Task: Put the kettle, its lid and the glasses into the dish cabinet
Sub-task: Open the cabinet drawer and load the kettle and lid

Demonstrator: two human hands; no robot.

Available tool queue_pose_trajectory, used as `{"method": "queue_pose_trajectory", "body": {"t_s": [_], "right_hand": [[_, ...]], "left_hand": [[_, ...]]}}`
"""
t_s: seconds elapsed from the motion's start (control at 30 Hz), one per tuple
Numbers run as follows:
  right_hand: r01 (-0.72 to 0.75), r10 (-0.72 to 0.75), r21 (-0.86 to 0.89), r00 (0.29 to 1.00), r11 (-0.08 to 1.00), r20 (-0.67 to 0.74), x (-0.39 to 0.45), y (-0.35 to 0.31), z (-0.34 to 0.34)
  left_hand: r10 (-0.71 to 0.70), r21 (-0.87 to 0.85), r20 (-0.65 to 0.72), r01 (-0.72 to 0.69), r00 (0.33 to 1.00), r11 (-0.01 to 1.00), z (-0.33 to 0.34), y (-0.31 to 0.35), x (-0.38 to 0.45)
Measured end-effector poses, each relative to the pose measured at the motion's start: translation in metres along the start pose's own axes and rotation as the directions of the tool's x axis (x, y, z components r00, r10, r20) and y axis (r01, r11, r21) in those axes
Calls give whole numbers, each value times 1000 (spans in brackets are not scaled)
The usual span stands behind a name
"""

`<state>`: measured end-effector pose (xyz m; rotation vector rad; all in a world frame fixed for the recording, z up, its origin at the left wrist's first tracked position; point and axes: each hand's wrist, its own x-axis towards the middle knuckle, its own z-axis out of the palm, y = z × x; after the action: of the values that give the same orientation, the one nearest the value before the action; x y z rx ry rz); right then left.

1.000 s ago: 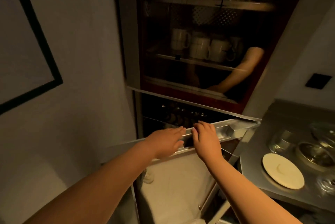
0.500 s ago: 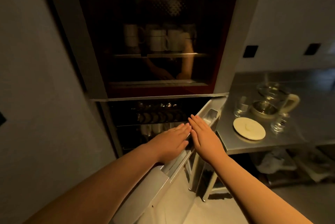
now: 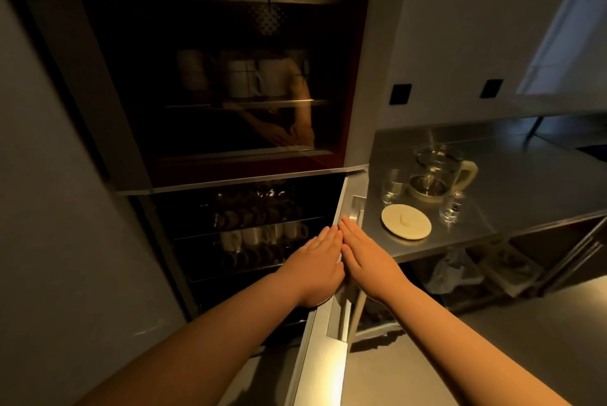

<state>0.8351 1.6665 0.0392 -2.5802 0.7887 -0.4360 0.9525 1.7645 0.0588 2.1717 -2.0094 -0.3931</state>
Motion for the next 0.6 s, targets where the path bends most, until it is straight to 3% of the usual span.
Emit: {"method": "queue_pose_trajectory", "body": {"t_s": [0.33,0.47,0.6], "right_hand": [[8,-13,47,994,999,110,-27,34,-34],[-17,10,68,994,998,110,-35,49,-43],[-45,39,66,996,997,81,-39,60,-50]], "left_hand": [[-49,-53,14,49,999,997,18,53,20],[17,-15,-39,-18,999,1000,26,59,32],[84,-82,-117,-94,990,992,32,59,45]]}}
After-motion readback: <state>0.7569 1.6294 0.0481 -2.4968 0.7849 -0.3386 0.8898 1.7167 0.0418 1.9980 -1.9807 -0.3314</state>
